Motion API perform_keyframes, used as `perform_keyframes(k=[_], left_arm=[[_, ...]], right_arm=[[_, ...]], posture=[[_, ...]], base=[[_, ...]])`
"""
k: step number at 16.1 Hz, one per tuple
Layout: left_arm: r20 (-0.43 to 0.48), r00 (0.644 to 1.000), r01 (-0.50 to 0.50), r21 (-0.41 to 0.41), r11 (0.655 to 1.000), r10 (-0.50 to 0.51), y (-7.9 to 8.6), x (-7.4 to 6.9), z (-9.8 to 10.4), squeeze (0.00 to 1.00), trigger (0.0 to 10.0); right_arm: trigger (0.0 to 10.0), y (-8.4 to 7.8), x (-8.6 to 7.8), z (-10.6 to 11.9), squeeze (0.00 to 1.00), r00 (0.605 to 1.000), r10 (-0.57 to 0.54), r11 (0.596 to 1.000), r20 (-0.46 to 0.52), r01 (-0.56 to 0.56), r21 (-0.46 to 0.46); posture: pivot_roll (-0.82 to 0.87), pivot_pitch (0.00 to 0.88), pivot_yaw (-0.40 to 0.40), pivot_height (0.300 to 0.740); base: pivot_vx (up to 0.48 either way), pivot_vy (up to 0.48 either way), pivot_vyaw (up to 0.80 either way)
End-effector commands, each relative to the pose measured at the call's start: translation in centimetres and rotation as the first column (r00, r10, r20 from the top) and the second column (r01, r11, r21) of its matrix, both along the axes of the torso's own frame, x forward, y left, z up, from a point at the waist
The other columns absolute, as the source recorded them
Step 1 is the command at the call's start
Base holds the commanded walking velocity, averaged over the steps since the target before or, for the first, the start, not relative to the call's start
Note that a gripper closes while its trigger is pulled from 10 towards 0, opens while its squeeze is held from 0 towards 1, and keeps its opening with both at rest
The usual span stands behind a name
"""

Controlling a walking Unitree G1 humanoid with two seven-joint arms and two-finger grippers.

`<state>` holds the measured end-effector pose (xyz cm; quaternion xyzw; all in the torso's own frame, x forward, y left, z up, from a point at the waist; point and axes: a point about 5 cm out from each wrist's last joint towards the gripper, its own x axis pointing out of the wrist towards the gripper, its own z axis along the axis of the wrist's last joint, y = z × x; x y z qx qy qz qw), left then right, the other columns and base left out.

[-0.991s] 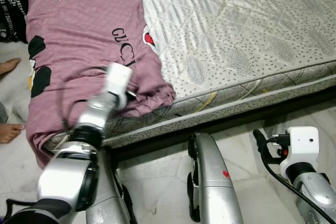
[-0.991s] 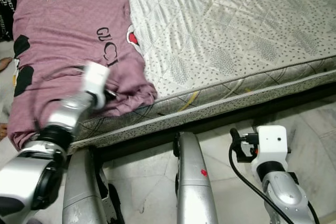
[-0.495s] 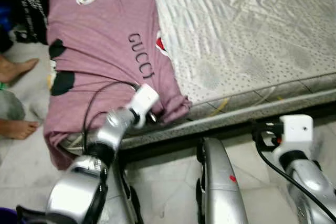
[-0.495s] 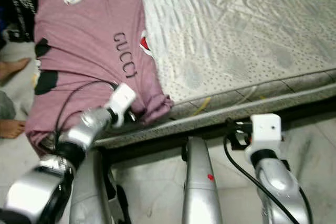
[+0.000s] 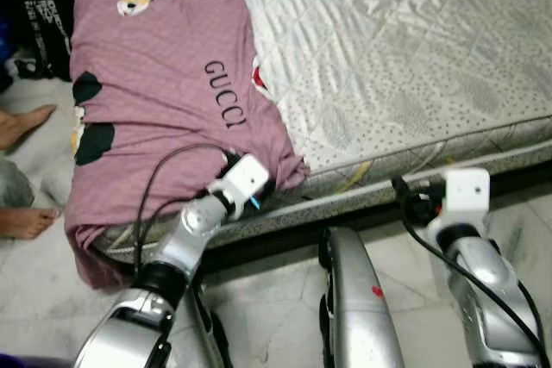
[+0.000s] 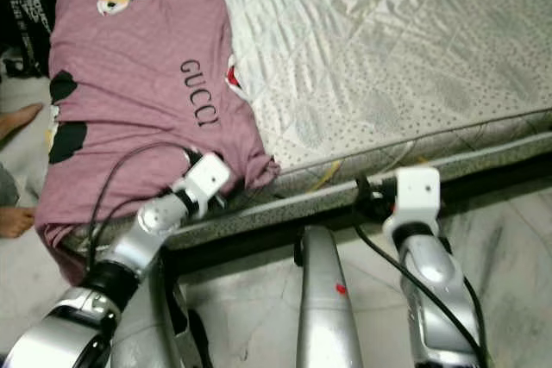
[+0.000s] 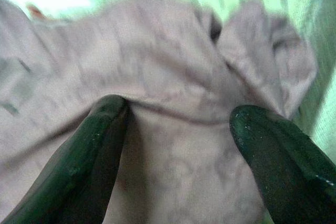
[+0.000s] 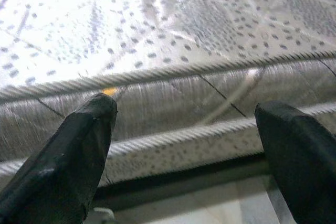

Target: Clean up the room

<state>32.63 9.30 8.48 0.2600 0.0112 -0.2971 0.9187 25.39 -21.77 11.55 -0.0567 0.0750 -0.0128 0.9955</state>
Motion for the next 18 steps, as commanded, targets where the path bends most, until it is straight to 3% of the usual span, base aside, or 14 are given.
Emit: perform_keyframes(k=[1, 3, 6, 8, 9, 11, 12, 14, 15, 16, 17, 18], left_arm=[[0.093, 0.995, 0.026, 0.009, 1.000, -0.027, 0.0, -0.2, 1.3, 0.00, 10.0], [0.147, 0.988, 0.034, 0.014, 0.999, -0.036, 0.0, -0.2, 2.2, 0.00, 10.0], [0.211, 0.977, 0.012, -0.053, 0.999, -0.001, 0.0, -0.6, 3.7, 0.00, 10.0], [0.251, 0.954, -0.118, -0.190, 0.975, 0.164, 1.3, -1.0, 4.8, 0.00, 10.0], [0.182, 0.932, -0.248, -0.309, 0.918, 0.313, 3.0, -1.9, 4.3, 0.00, 10.0], [0.175, 0.884, -0.354, -0.358, 0.864, 0.434, 5.2, -3.1, 3.9, 0.00, 10.0], [0.186, 0.825, -0.432, -0.403, 0.807, 0.534, 6.6, -3.7, 4.3, 0.00, 10.0], [0.194, 0.760, -0.490, -0.455, 0.743, 0.620, 8.3, -4.8, 4.9, 0.00, 10.0], [0.177, 0.714, -0.540, -0.476, 0.694, 0.678, 9.4, -5.6, 4.9, 0.00, 10.0], [0.134, 0.701, -0.560, -0.504, 0.657, 0.700, 10.0, -6.1, 4.7, 0.00, 10.0], [0.123, 0.694, -0.566, -0.516, 0.643, 0.709, 10.2, -6.3, 4.7, 0.09, 10.0], [0.109, 0.690, -0.561, -0.544, 0.624, 0.715, 10.3, -6.4, 5.1, 1.00, 10.0]], right_arm=[[10.0, 0.2, 0.3, -0.3, 0.00, 1.000, -0.009, 1.000, 0.003, 0.009, -0.003], [10.0, 0.5, 1.0, -0.2, 0.00, 1.000, -0.009, 1.000, 0.021, 0.009, 0.002], [10.0, 1.0, 1.8, 0.1, 0.00, 0.998, -0.009, 1.000, 0.054, 0.008, 0.017], [10.0, 1.6, 2.6, 0.3, 0.00, 0.997, 0.003, 0.999, 0.076, -0.006, 0.035], [10.0, 2.6, 3.3, 0.4, 0.00, 0.995, 0.023, 0.998, 0.092, -0.029, 0.061], [10.0, 3.8, 4.2, 0.3, 0.00, 0.993, 0.044, 0.994, 0.108, -0.054, 0.090], [10.0, 4.5, 4.7, 0.4, 0.00, 0.992, 0.051, 0.992, 0.116, -0.063, 0.109], [10.0, 5.5, 5.5, 0.6, 0.00, 0.989, 0.059, 0.986, 0.134, -0.079, 0.144], [10.0, 6.4, 6.2, 0.8, 0.00, 0.986, 0.068, 0.978, 0.150, -0.096, 0.188], [10.0, 7.0, 6.7, 1.0, 0.00, 0.985, 0.076, 0.975, 0.154, -0.106, 0.197], [10.0, 7.7, 7.0, 1.2, 0.00, 0.981, 0.106, 0.975, 0.163, -0.135, 0.177], [10.0, 9.2, 7.4, 1.6, 0.00, 0.970, 0.162, 0.968, 0.182, -0.191, 0.160]], posture=[[-0.19, 0.099, 0.025, 0.521], [-0.18, 0.081, 0.030, 0.521], [-0.17, 0.058, 0.035, 0.521], [-0.15, 0.037, 0.032, 0.521], [-0.13, 0.025, 0.031, 0.521], [-0.10, 0.003, 0.027, 0.521], [-0.08, 0.000, 0.024, 0.521], [-0.05, 0.000, 0.022, 0.521], [-0.03, 0.000, 0.017, 0.521], [-0.02, 0.000, 0.010, 0.521], [-0.01, 0.000, 0.005, 0.521], [0.00, 0.000, 0.000, 0.521]], base=[[0.000, 0.000, 0.00], [0.000, 0.000, 0.00], [0.000, 0.000, 0.00], [0.000, 0.000, 0.00], [0.000, 0.000, 0.00], [0.000, 0.000, 0.00], [0.000, 0.000, 0.00], [0.000, 0.000, 0.00], [0.000, 0.000, 0.00], [0.000, 0.000, 0.00], [0.000, 0.000, 0.00], [0.000, 0.000, 0.00]])
